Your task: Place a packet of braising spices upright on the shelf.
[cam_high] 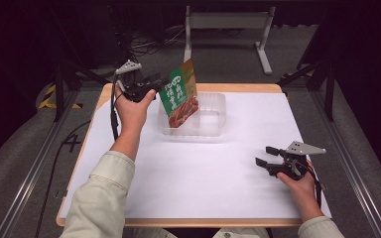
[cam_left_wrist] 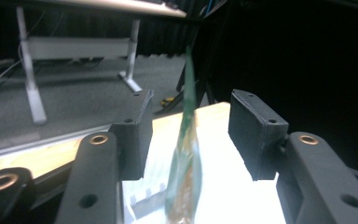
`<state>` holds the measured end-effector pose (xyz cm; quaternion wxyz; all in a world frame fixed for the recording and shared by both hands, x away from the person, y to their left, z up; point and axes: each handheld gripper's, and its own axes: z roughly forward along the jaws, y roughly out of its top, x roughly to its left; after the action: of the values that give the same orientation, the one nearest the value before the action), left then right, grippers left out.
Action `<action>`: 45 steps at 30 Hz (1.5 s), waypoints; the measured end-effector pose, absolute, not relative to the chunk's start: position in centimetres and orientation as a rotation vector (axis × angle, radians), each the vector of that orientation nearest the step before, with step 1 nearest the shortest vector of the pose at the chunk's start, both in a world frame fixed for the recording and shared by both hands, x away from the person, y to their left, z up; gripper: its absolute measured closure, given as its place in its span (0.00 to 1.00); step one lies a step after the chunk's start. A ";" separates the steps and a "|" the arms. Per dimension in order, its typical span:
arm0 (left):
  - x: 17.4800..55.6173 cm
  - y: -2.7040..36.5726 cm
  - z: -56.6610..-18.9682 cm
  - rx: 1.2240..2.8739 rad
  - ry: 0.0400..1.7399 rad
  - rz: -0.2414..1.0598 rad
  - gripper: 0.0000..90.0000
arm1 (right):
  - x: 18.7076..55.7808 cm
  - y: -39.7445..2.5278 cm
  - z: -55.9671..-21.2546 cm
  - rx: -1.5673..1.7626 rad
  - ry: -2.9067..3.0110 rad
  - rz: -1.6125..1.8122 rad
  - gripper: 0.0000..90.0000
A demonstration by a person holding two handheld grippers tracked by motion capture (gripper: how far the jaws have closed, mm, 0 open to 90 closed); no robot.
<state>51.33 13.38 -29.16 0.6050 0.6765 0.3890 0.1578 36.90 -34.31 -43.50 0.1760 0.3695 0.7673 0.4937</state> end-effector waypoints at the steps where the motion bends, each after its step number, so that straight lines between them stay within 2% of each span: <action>1: 51.2 13.4 -29.0 1.558 0.888 0.370 0.55 | 36.9 -34.3 -43.5 1.043 2.175 1.399 0.35; 12: 48.5 14.3 -27.5 1.576 0.806 0.342 0.53 | 37.4 -34.0 -43.0 1.027 2.166 1.416 0.34; 17: 46.9 15.2 -27.0 1.583 0.754 0.359 0.48 | 37.3 -33.8 -42.4 1.002 2.161 1.426 0.33; 20: 45.6 15.9 -27.0 1.617 0.720 0.386 0.42 | 37.3 -33.7 -42.2 0.992 2.162 1.428 0.33; 23: 44.6 16.9 -27.1 1.600 0.700 0.352 0.37 | 37.2 -33.6 -42.1 0.991 2.168 1.425 0.32; 31: 42.3 19.3 -27.5 1.665 0.694 0.346 0.28 | 37.0 -33.6 -41.9 0.981 2.179 1.432 0.30; 37: 41.0 19.7 -27.9 1.698 0.683 0.373 0.22 | 36.9 -33.3 -42.0 0.970 2.198 1.425 0.30; 45: 39.5 20.2 -28.8 1.770 0.677 0.380 0.07 | 36.9 -33.2 -42.0 0.959 2.213 1.434 0.29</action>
<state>39.47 20.22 -28.79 0.5682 0.7536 0.2882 0.1619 36.90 -33.20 -42.02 0.1671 0.3371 0.7775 0.5039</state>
